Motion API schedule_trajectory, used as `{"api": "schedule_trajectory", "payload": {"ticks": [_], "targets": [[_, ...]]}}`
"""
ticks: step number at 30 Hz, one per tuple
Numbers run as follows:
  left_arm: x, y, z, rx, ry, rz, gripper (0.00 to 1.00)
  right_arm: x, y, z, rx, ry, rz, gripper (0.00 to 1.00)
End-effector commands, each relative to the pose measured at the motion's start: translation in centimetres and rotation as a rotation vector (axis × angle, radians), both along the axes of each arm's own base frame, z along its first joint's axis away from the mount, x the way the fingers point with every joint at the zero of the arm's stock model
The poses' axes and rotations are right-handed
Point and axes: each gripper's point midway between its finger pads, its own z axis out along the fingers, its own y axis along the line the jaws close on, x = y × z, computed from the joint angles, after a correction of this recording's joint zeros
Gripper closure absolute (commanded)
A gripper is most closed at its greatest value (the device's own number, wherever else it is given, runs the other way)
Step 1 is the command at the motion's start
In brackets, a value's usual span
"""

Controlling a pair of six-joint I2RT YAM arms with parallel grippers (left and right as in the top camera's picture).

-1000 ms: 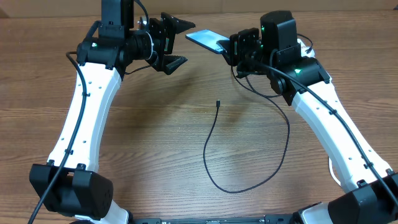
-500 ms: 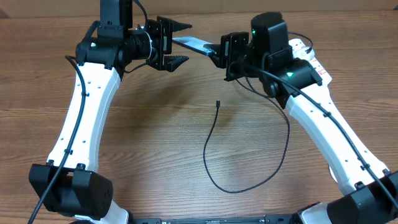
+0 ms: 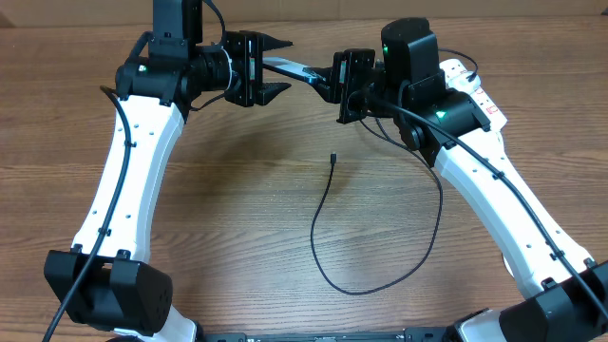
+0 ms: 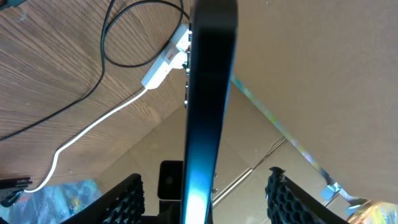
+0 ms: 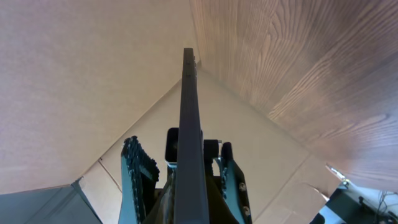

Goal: Plug charger to phone and switch on socket

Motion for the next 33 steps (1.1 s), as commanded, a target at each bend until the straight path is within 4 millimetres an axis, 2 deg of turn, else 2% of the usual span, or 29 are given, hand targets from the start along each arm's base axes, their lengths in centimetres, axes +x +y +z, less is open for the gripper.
{"api": "schedule_trajectory", "payload": {"ticks": [1, 6, 10, 20, 24, 29, 31, 32, 33], "targets": [[-0.11, -0.28, 0.06, -0.015, 0.016, 0.0, 0.47, -0.98, 0.3, 4.13, 0.063, -0.071, 0.034, 0.96], [-0.12, -0.3, 0.06, -0.016, 0.02, 0.002, 0.57, -1.11, 0.39, 4.16, 0.067, -0.069, 0.043, 0.96], [-0.12, -0.3, 0.06, -0.018, 0.022, 0.003, 0.57, -1.12, 0.4, 4.16, 0.067, -0.069, 0.043, 0.96], [-0.12, -0.3, 0.06, -0.019, 0.025, 0.005, 0.68, -1.42, 0.64, 4.24, 0.074, -0.066, 0.062, 0.96], [-0.12, -0.3, 0.06, -0.019, 0.025, 0.005, 0.78, -1.43, 0.64, 4.23, 0.074, -0.066, 0.062, 0.96], [-0.12, -0.3, 0.06, -0.019, 0.025, 0.005, 0.8, -1.61, 0.9, 4.24, 0.074, -0.066, 0.068, 0.96], [-0.12, -0.3, 0.06, -0.019, 0.025, 0.005, 0.87, -1.73, 1.08, 4.24, 0.074, -0.067, 0.073, 0.96], [-0.12, -0.3, 0.06, -0.019, 0.025, 0.005, 0.96, -1.81, 1.19, 4.24, 0.074, -0.066, 0.075, 0.96], [-0.12, -0.3, 0.06, -0.019, 0.025, 0.005, 0.96, -1.84, 1.22, 4.24, 0.074, -0.067, 0.076, 0.93]]}}
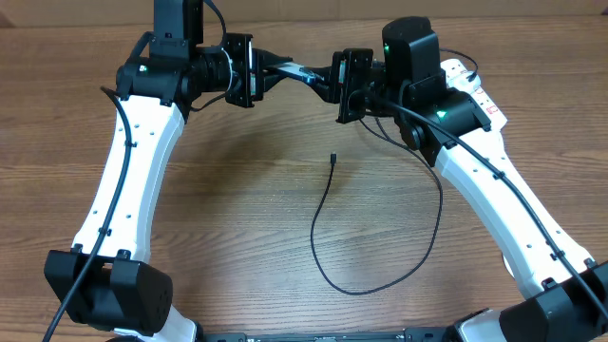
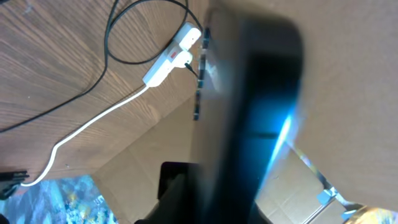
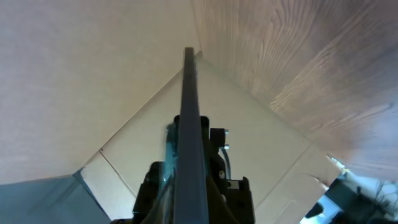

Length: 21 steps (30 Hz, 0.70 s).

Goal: Plug charger to phone and switch on socket

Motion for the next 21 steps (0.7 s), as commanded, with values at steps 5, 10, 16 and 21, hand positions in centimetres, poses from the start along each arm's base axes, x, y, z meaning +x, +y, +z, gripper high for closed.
{"api": "schedule_trajectory", "payload": {"ticks": [5, 10, 16, 21], "targets": [[0.0, -0.3, 0.2, -0.012, 0.0, -0.003, 0.96, -1.5, 0.7, 3.7, 0.045, -0.067, 0.045, 0.7], [0.5, 0.6, -0.3, 0.026, -0.009, 0.027, 0.96, -1.4, 0.7, 3.6, 0.008, -0.131, 0.07, 0.4], [1.0, 5.6, -4.1, 0.239, 0.065, 0.18, 0.96, -1.4, 0.4, 3.0, -0.113, -0.28, 0.132, 0.11], [-0.6, 13.5, -8.2, 0.532, 0.202, 0.344, 0.96, -0.9, -1.4, 0.2, -0.328, -0.357, 0.142, 0.0]]}}
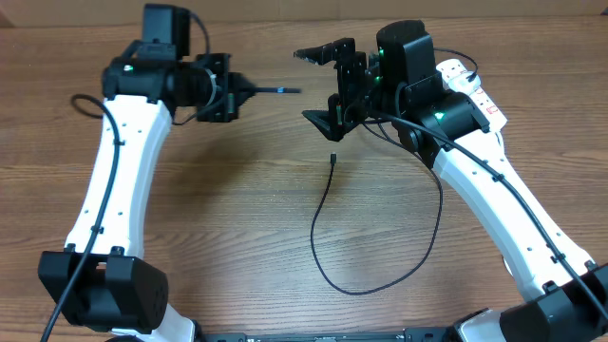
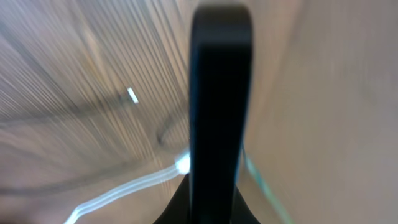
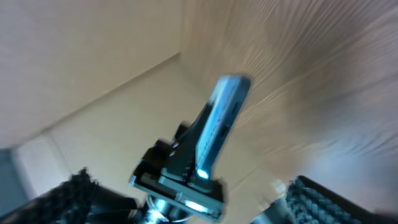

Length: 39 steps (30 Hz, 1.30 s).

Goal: Plug charger to phone and switch on socket

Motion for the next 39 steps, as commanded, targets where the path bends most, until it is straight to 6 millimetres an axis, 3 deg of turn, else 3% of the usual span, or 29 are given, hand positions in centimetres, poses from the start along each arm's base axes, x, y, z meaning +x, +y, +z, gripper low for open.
{"api": "schedule_trajectory", "payload": {"ticks": [1, 6, 10, 12, 16, 20, 24, 30, 34, 39], "targets": [[-0.4, 6.7, -2.3, 0.27, 0.041, 0.098, 0.96, 0.3, -1.8, 1.0, -0.177, -0.201, 0.012, 0.0], [-1.1, 9.1, -2.9, 0.388, 0.011, -0.042, 0.96, 0.8, -4.8, -1.9, -0.436, -0.25, -0.004, 0.0], [-1.1, 9.1, -2.9, 0.484, -0.077, -0.255, 0.96, 0.1, -8.2, -5.0, -0.634, -0.161, -0.054, 0.0], [-1.1, 8.6, -2.8, 0.528, -0.131, -0.378, 0.96, -0.1, -9.2, -6.3, -0.746, -0.183, 0.001, 0.0], [-0.3, 6.5, -2.3, 0.601, -0.321, -0.679, 0.96, 0.1, -8.4, -8.9, -0.907, -0.322, 0.285, 0.0], [0.2, 1.8, -1.2, 0.554, -0.627, -1.02, 0.96, -0.7, -8.0, -12.9, -0.943, -0.225, 0.387, 0.0], [-0.5, -1.6, -0.7, 0.409, -0.853, -1.202, 0.96, -1.3, -6.7, -16.3, -0.931, -0.151, 0.465, 0.0], [-0.4, -2.0, -3.8, 0.315, -0.796, -1.23, 0.96, -1.5, -6.4, -18.8, -0.97, -0.107, 0.497, 0.02], [-0.5, -2.7, -5.5, 0.242, -0.816, -1.277, 0.96, -1.5, -6.9, -20.4, -1.006, -0.077, 0.504, 0.21], [0.0, -2.5, -7.2, 0.167, -0.763, -1.227, 0.96, -1.7, -7.1, -22.9, -1.024, -0.021, 0.532, 0.27]]}}
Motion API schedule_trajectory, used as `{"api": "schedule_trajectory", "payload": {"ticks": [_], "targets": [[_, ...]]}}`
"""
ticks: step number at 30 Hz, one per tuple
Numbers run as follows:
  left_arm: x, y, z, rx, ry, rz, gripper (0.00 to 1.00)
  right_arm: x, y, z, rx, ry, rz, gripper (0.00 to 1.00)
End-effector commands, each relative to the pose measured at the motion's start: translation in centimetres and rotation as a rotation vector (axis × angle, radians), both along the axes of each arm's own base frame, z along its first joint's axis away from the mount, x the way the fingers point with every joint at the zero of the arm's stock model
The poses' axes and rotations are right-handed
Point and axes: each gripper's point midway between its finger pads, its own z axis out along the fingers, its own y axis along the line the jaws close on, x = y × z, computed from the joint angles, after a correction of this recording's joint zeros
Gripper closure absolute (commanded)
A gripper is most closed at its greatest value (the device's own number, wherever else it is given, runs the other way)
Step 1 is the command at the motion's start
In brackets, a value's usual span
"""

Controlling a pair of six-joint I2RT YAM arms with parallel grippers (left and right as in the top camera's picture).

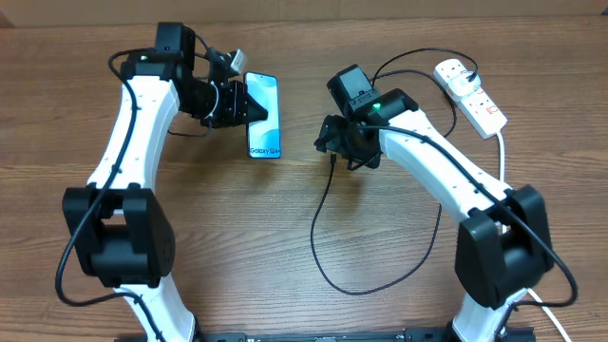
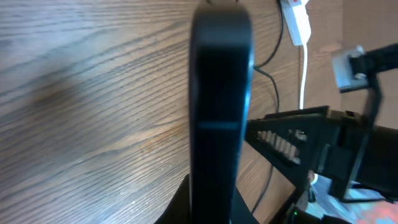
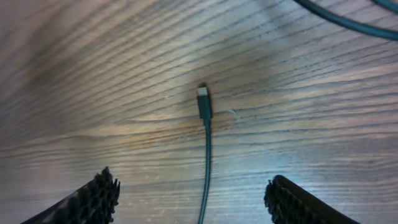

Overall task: Plug charger to phone and switch on socket
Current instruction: 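Lower the right gripper onto the black cable's USB-C plug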

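Observation:
A dark phone (image 1: 263,115) faces up with its lit "Galaxy S24" screen, left of the table's middle. My left gripper (image 1: 237,103) is shut on its left edge. In the left wrist view the phone (image 2: 221,93) shows edge-on, over the wood. The black charger cable (image 1: 328,214) lies on the table, its plug end (image 3: 203,102) bare on the wood. My right gripper (image 3: 199,208) hangs open right above the plug, with its fingers (image 3: 93,199) on both sides of the cable. The white socket strip (image 1: 470,87) lies at the back right.
The socket strip's white lead (image 1: 499,157) runs down the right side. The black cable (image 1: 418,59) loops from the strip behind the right arm. The wooden table (image 1: 218,247) bears all of it.
My left gripper has brought the phone down and turned it from edge-on to screen-up. My open right gripper has come down from beside the phone to over the cable plug.
First my right gripper held the phone edge-on in the air, with the left open round its other end. Then both were shut on it. Then the right had let go and the left held it alone. Now the phone faces up, and the right is over the plug.

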Motion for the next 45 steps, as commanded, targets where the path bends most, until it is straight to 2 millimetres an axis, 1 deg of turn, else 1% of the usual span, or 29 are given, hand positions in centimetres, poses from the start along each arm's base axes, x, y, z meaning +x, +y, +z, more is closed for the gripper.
{"api": "schedule_trajectory", "payload": {"ticks": [1, 3, 5, 6, 9, 13, 15, 19, 24, 31, 34, 35, 45], "targets": [[0.4, 0.0, -0.3, -0.089, 0.039, 0.013, 0.96, -0.1, -0.2, -2.6, -0.048, 0.044, 0.008, 0.31], [0.6, 0.6, -0.9, -0.096, 0.087, 0.058, 0.96, -0.3, -0.2, -3.5, -0.06, 0.065, 0.013, 0.37], [0.8, 1.3, -1.1, -0.099, 0.107, 0.086, 0.96, -0.5, 0.1, -4.2, -0.067, 0.076, 0.019, 0.46], [0.8, 1.6, -1.1, -0.099, 0.107, 0.092, 0.96, -0.4, 0.2, -4.3, -0.066, 0.075, 0.021, 0.49], [1.0, 2.1, -1.1, -0.1, 0.108, 0.106, 0.96, -0.2, 0.8, -5.2, -0.079, 0.063, 0.033, 0.5], [0.9, 2.3, -1.1, -0.099, 0.114, 0.108, 0.96, -0.1, 0.5, -6.7, -0.149, 0.056, 0.038, 0.51], [0.9, 2.3, -1.1, -0.099, 0.113, 0.108, 0.96, -0.2, 0.6, -7.2, -0.153, 0.064, 0.043, 0.51], [1.0, 2.3, -1.1, -0.1, 0.11, 0.108, 0.96, -0.1, 0.6, -7.3, -0.153, 0.06, 0.042, 0.6], [1.0, 2.3, -1.1, -0.1, 0.11, 0.108, 0.96, 0.5, 1.0, -7.4, -0.147, 0.025, 0.097, 0.62], [1.0, 2.3, -1.1, -0.1, 0.11, 0.108, 0.96, 0.4, 0.8, -8.1, -0.156, 0.015, 0.116, 0.63], [1.0, 2.3, -1.1, -0.1, 0.11, 0.108, 0.96, 0.6, 0.4, -8.2, -0.171, 0.01, 0.111, 0.7], [1.0, 2.3, -1.1, -0.1, 0.11, 0.108, 0.96, 0.7, 0.3, -8.1, -0.177, 0.005, 0.109, 0.71], [1.0, 2.3, -1.1, -0.1, 0.11, 0.108, 0.96, 0.9, 0.5, -8.1, -0.177, -0.008, 0.126, 0.7]]}}
